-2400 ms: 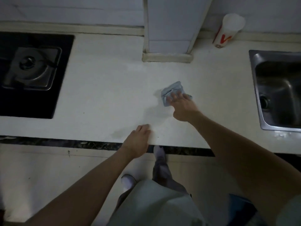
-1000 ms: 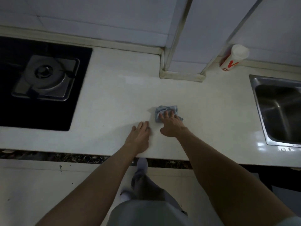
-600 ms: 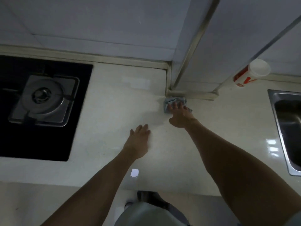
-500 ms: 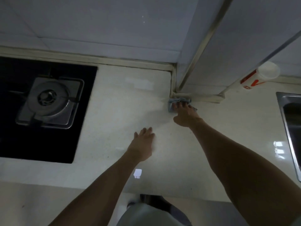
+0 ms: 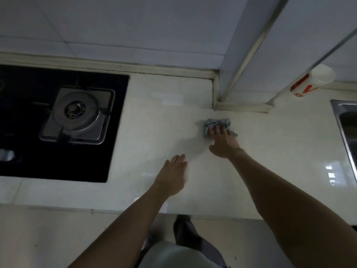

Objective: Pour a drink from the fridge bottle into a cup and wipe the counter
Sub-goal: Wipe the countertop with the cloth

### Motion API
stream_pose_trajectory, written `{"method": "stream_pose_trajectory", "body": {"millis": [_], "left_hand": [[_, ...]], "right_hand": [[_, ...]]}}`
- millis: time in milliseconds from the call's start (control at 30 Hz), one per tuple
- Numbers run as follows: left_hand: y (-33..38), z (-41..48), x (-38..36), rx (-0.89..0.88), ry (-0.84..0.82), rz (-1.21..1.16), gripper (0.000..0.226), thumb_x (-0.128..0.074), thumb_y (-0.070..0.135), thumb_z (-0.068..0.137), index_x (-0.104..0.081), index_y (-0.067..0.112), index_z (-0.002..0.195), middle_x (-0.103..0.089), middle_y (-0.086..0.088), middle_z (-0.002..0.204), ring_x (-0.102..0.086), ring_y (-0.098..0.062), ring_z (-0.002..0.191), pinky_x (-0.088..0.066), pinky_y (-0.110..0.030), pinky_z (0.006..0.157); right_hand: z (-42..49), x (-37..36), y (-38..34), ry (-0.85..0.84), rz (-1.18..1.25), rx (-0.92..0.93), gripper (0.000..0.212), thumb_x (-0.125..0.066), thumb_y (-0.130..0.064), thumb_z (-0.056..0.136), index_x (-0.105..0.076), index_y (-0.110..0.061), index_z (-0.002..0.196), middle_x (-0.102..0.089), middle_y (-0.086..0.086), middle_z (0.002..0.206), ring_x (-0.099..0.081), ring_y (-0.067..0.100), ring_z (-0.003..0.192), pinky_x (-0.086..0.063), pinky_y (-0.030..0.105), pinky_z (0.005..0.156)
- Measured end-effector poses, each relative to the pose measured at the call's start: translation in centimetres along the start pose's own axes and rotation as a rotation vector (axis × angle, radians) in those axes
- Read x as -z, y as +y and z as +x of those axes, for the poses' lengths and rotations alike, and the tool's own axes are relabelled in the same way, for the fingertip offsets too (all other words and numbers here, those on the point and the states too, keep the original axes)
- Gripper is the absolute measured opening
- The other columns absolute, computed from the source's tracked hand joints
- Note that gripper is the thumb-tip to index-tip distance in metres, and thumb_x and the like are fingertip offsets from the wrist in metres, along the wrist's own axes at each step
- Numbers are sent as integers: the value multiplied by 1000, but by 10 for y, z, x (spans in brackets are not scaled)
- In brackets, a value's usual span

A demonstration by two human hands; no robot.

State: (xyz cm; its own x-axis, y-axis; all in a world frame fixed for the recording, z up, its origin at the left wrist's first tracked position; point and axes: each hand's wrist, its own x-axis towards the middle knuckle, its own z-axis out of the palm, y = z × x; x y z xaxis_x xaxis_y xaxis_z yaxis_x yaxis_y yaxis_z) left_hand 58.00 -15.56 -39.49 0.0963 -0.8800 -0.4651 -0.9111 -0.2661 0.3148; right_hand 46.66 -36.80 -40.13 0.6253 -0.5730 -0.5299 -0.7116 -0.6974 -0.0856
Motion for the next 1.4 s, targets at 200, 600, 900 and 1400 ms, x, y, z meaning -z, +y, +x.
{"method": "stream_pose_trajectory", "body": {"millis": [200, 600, 900, 1400], "left_hand": [[-11, -62, -31, -69, 38, 103, 52, -52, 17, 91, -43, 7, 141, -24, -13, 158, -27, -28, 141, -32, -41, 114], [-24, -137, -67, -99, 49, 50, 48, -48, 19, 92, -47, 10, 139, -29, -10, 157, -27, -25, 143, -24, -38, 118], [-60, -144, -53, -73, 76, 5, 54, -49, 15, 93, -40, 6, 145, -22, -8, 161, -24, -23, 144, -23, -34, 120], [-33, -83, -47, -104, 169, -29, 51, -47, 15, 96, -42, 11, 147, -25, -7, 161, -22, -21, 147, -18, -33, 122]], "right_hand": [[-85, -56, -56, 10, 40, 19, 82, -51, -30, 87, -8, -16, 156, 0, 14, 163, 7, 35, 149, -1, 44, 122], [-191, -130, -147, 9, 102, -101, 79, -32, -41, 85, -10, -13, 155, -5, 16, 162, 5, 39, 148, 1, 48, 121], [-195, -140, -172, 63, 76, -105, 80, -31, -43, 84, -10, -12, 155, -7, 18, 161, 4, 42, 148, 0, 50, 121], [-146, -113, -147, 42, 108, -100, 84, -46, -34, 88, 2, -14, 155, 5, 16, 162, 13, 37, 148, 2, 49, 121]]}}
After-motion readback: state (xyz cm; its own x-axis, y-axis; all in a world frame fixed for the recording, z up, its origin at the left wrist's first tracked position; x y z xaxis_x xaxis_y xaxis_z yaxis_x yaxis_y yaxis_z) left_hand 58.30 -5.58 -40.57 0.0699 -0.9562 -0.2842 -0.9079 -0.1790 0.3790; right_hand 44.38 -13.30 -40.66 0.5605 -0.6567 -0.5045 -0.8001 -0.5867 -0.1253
